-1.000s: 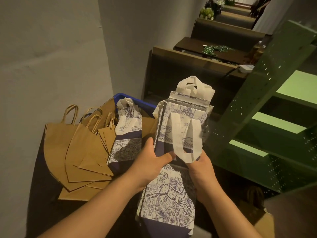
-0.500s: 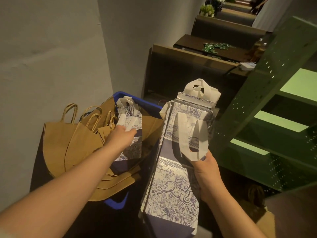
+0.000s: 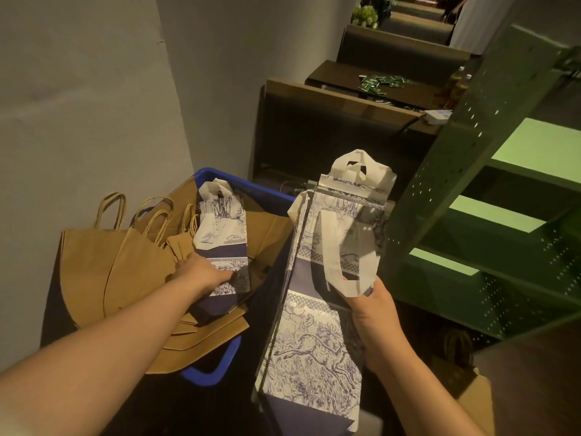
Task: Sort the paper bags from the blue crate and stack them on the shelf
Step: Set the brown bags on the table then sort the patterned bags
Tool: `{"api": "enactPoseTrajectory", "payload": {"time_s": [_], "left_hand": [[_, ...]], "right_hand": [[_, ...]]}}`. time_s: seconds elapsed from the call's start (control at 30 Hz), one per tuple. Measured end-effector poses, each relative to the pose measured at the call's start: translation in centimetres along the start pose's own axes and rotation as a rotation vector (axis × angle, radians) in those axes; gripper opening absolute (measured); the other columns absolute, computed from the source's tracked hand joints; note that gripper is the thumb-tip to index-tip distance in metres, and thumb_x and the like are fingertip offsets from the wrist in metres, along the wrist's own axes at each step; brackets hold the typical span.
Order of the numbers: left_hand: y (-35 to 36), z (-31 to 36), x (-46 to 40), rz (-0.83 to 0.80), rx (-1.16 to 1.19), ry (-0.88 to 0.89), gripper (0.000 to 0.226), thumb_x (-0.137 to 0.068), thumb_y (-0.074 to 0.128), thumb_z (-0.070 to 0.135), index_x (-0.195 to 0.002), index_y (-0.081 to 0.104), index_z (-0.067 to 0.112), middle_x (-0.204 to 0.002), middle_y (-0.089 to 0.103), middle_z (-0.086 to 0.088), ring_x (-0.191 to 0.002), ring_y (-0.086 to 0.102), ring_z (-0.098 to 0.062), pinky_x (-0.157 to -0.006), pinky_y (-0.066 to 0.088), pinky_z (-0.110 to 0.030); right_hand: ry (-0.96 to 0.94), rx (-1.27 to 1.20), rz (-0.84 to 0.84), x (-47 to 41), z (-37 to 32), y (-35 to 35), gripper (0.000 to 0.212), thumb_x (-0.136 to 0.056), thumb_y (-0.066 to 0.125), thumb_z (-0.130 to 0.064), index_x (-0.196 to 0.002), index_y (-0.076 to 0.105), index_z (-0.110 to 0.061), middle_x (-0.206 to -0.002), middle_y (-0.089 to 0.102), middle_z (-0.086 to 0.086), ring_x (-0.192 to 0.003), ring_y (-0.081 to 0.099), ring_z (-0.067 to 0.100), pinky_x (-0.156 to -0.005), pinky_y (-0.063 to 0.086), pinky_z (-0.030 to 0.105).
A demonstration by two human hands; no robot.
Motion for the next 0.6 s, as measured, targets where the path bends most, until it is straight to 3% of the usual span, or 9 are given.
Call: {"api": "enactPoseTrajectory", "payload": {"time_s": [0.07, 0.13, 0.2, 0.3, 0.5, 0.6], "left_hand": [[-1.5, 0.9, 2.4, -0.036, 0.195, -0.033, 0.075, -0.076, 0.087, 0.048, -0.13, 0.06, 0.004, -0.126, 0.067, -0.015, -0.091, 0.061, -0.026, -0.07, 0.051, -0.035], [-1.9, 1.5, 3.0, -0.134, 0.411, -0.105, 0.049, -0.094, 0.076, 0.017, -0.132, 0.057, -0.006, -0.11, 0.068, -0.02, -0.081, 0.057, -0.026, -0.05, 0.05, -0.029], [-2.3, 1.4, 2.9, -0.213, 0.6, -0.137, 0.041, -0.098, 0.069, 0.009, -0.134, 0.057, -0.007, -0.089, 0.066, -0.016, -0.068, 0.062, -0.029, -0.033, 0.047, -0.026], [-2.8, 0.7, 2.7, -0.265, 0.758, -0.194, 0.035, -0.099, 0.067, 0.01, -0.131, 0.061, -0.001, -0.089, 0.073, -0.017, -0.058, 0.073, -0.031, -0.042, 0.057, -0.036], [-4.6, 0.7, 4.4, -0.22, 0.924, -0.06, 0.033, -0.096, 0.063, -0.002, -0.128, 0.057, 0.006, -0.099, 0.071, -0.019, -0.08, 0.073, -0.034, -0.056, 0.058, -0.04], [-5.3, 0.4, 5.5, -0.217, 0.94, 0.034, 0.037, -0.094, 0.066, -0.001, -0.127, 0.059, 0.014, -0.111, 0.073, -0.018, -0.091, 0.074, -0.035, -0.071, 0.063, -0.047]], "right_hand": [[0.002, 0.003, 0.002, 0.0, 0.1, 0.0, 0.063, -0.055, 0.084, -0.042, -0.114, 0.065, -0.025, -0.106, 0.077, -0.003, -0.106, 0.071, 0.021, -0.101, 0.053, 0.053], [-0.001, 0.014, -0.001, 0.0, 0.2, 0.0, 0.064, -0.054, 0.083, -0.043, -0.113, 0.065, -0.026, -0.106, 0.077, -0.004, -0.105, 0.071, 0.02, -0.101, 0.053, 0.052], [-0.004, 0.019, -0.003, 0.1, 0.3, 0.0, 0.065, -0.054, 0.083, -0.043, -0.114, 0.065, -0.026, -0.106, 0.077, -0.004, -0.105, 0.071, 0.019, -0.1, 0.054, 0.051], [-0.01, 0.018, -0.01, 0.2, 0.6, 0.0, 0.064, -0.057, 0.083, -0.041, -0.116, 0.064, -0.026, -0.109, 0.076, -0.003, -0.107, 0.07, 0.021, -0.101, 0.053, 0.053], [-0.024, -0.011, -0.043, 0.4, 0.5, 0.4, 0.081, -0.044, 0.088, -0.052, -0.118, 0.065, -0.027, -0.11, 0.076, -0.002, -0.109, 0.07, 0.023, -0.101, 0.052, 0.056], [-0.039, -0.034, -0.044, 0.5, 0.1, 0.6, 0.072, -0.051, 0.085, -0.047, -0.117, 0.065, -0.028, -0.107, 0.077, -0.005, -0.107, 0.071, 0.021, -0.102, 0.052, 0.054]]}}
Point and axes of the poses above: each hand's wrist, its own x-axis away from the middle knuckle, its own y-axis out of the palm, z = x × y, the point moved 1 cm from there along -x, towards the middle knuckle
